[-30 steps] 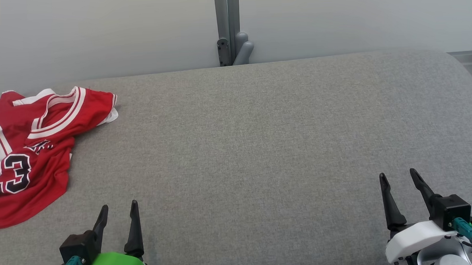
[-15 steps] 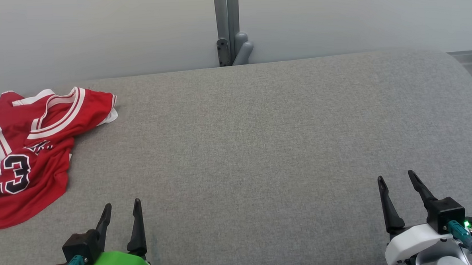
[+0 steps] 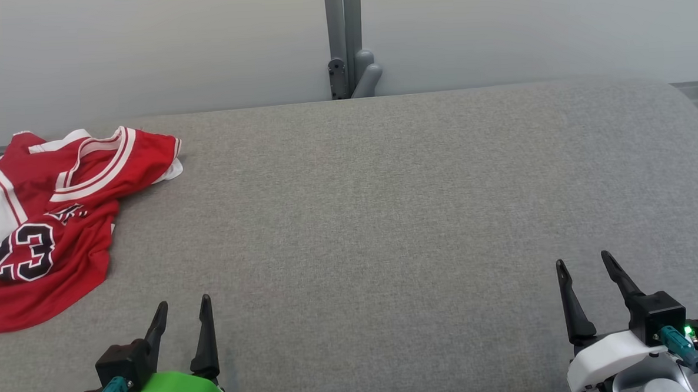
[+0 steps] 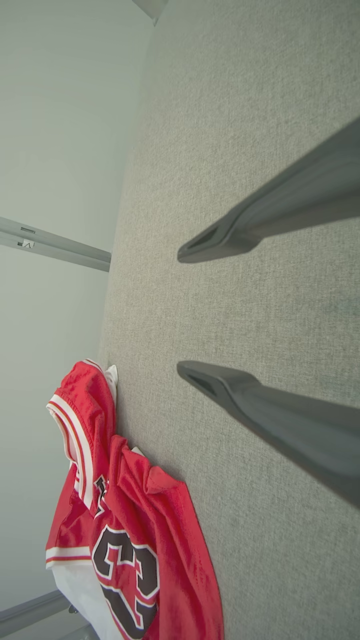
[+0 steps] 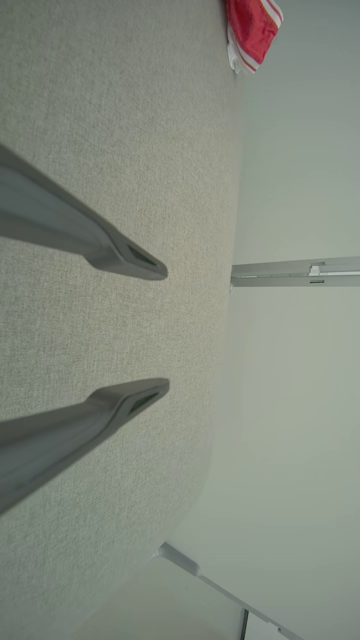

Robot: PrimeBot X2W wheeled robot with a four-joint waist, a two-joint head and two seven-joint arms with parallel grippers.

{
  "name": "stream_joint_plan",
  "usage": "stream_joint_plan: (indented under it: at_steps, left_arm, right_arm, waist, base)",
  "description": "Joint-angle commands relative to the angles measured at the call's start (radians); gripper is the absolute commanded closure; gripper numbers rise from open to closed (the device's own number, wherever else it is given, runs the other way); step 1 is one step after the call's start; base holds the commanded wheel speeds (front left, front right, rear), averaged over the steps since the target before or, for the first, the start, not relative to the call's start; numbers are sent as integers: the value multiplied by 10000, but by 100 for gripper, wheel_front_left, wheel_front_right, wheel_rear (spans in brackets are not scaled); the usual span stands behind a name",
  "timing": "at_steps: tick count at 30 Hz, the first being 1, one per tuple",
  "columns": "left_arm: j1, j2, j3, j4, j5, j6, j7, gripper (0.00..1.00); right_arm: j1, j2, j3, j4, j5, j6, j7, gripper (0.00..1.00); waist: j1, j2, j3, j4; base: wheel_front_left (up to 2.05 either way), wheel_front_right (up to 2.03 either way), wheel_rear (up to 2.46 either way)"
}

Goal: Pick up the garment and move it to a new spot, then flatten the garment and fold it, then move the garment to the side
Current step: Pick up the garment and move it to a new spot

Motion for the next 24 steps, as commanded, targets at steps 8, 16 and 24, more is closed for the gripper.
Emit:
stream_joint_plan:
  at_steps: [8, 16, 24]
  left_arm:
    - [-32, 88, -19, 143, 127, -29, -33, 0]
    - [275, 232, 251, 226, 258, -29, -32, 0]
    - [550, 227, 717, 89, 256, -29, -21, 0]
  right_arm:
    - [55, -12, 346, 2, 73, 0, -40, 0]
    - [77, 73, 734, 124, 232, -1, -42, 0]
    - [-71, 108, 1154, 144, 321, -3, -40, 0]
  waist:
    - [0, 0, -208, 1594]
    - [0, 0, -564, 3464]
    - [0, 0, -583, 4096]
  base:
    - [0, 0, 0]
    - [0, 0, 0]
    - [0, 0, 0]
